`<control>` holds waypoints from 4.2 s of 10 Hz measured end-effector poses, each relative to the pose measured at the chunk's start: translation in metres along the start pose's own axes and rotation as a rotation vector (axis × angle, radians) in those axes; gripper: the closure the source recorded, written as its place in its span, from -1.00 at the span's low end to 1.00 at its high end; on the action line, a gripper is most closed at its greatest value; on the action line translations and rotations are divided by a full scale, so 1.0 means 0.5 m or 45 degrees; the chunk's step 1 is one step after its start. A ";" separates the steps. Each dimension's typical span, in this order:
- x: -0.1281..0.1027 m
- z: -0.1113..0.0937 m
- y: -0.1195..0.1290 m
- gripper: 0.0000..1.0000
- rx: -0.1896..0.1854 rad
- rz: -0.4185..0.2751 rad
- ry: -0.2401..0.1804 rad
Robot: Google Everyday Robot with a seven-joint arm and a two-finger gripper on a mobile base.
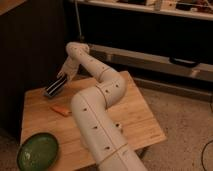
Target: Place the eraser on the white sponge
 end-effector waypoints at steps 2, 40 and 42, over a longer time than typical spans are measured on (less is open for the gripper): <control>0.001 -0.001 0.001 1.00 -0.001 0.002 0.000; 0.007 0.056 -0.010 -0.60 0.000 0.583 0.038; 0.007 0.056 -0.010 -0.60 0.000 0.582 0.039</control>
